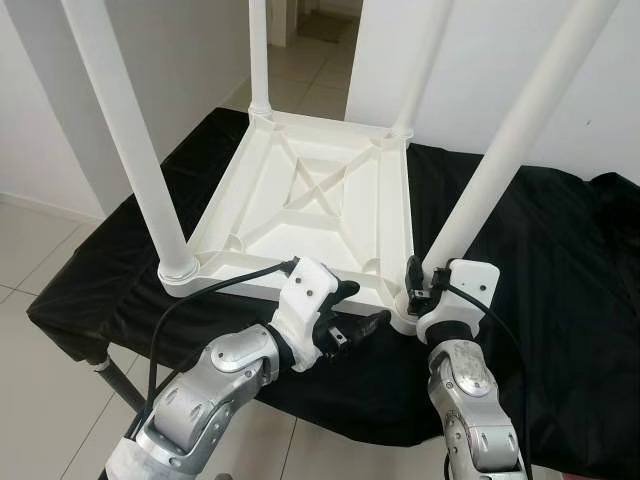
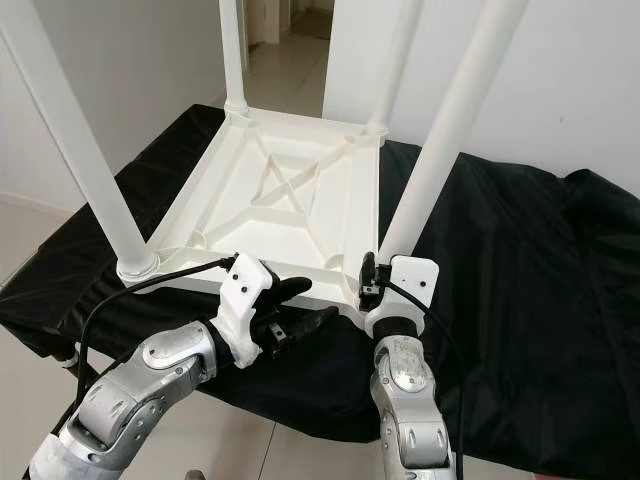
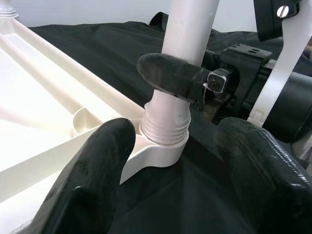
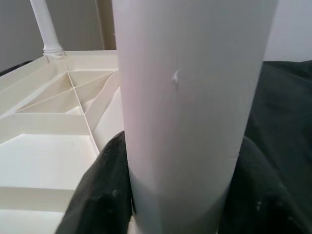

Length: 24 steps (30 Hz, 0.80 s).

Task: Building children table

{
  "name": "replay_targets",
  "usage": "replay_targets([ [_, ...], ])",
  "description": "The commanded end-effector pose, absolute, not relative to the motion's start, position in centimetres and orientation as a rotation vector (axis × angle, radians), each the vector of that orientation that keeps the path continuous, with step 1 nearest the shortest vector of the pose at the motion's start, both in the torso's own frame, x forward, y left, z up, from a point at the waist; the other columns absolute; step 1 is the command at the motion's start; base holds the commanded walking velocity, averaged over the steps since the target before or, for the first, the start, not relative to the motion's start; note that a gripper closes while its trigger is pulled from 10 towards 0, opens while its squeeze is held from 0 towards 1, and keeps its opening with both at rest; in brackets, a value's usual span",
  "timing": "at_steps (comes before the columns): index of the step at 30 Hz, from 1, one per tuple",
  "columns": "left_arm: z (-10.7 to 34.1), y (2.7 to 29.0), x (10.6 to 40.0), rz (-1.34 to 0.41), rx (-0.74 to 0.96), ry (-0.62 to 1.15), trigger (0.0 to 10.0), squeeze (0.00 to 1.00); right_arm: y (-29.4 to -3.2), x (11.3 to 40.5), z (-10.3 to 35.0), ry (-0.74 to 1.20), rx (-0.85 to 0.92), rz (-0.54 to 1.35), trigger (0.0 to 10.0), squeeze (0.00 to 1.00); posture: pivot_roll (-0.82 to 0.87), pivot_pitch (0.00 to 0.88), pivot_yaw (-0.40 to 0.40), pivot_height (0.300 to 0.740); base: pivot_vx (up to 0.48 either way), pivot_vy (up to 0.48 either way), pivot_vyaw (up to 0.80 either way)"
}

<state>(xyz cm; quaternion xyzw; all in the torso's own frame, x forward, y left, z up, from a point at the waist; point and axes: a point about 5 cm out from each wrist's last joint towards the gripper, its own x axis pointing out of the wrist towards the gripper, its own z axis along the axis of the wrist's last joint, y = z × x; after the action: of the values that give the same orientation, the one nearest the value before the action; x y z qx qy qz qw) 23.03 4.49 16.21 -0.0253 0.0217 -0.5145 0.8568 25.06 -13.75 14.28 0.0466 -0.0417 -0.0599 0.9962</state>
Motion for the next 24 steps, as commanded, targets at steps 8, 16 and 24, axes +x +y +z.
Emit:
replay_targets([
  [8, 16.1, 4.3, 23.2, -1.147, -0.041, 0.035, 10.0, 0.00, -14.4, 25.1, 13.7, -0.052, 0.081, -0.089, 10.0, 0.30, -0.07, 0.000, -0.045, 0.740, 0.000, 0.000, 0.00],
  [16, 15.9, 4.2, 23.1, -1.166, -0.070, 0.058, 10.0, 0.00, -16.5, 25.7, 14.0, -0.085, 0.057, 0.071, 10.0, 0.00, -0.07, 0.000, -0.049, 0.740, 0.000, 0.000, 0.00],
  [24, 15.4, 4.0, 23.9, -1.096, -0.043, 0.098, 10.0, 0.00, -16.7, 26.5, 14.2, -0.102, -0.016, 0.368, 10.0, 0.00, -0.06, 0.000, -0.050, 0.740, 0.000, 0.000, 0.00],
])
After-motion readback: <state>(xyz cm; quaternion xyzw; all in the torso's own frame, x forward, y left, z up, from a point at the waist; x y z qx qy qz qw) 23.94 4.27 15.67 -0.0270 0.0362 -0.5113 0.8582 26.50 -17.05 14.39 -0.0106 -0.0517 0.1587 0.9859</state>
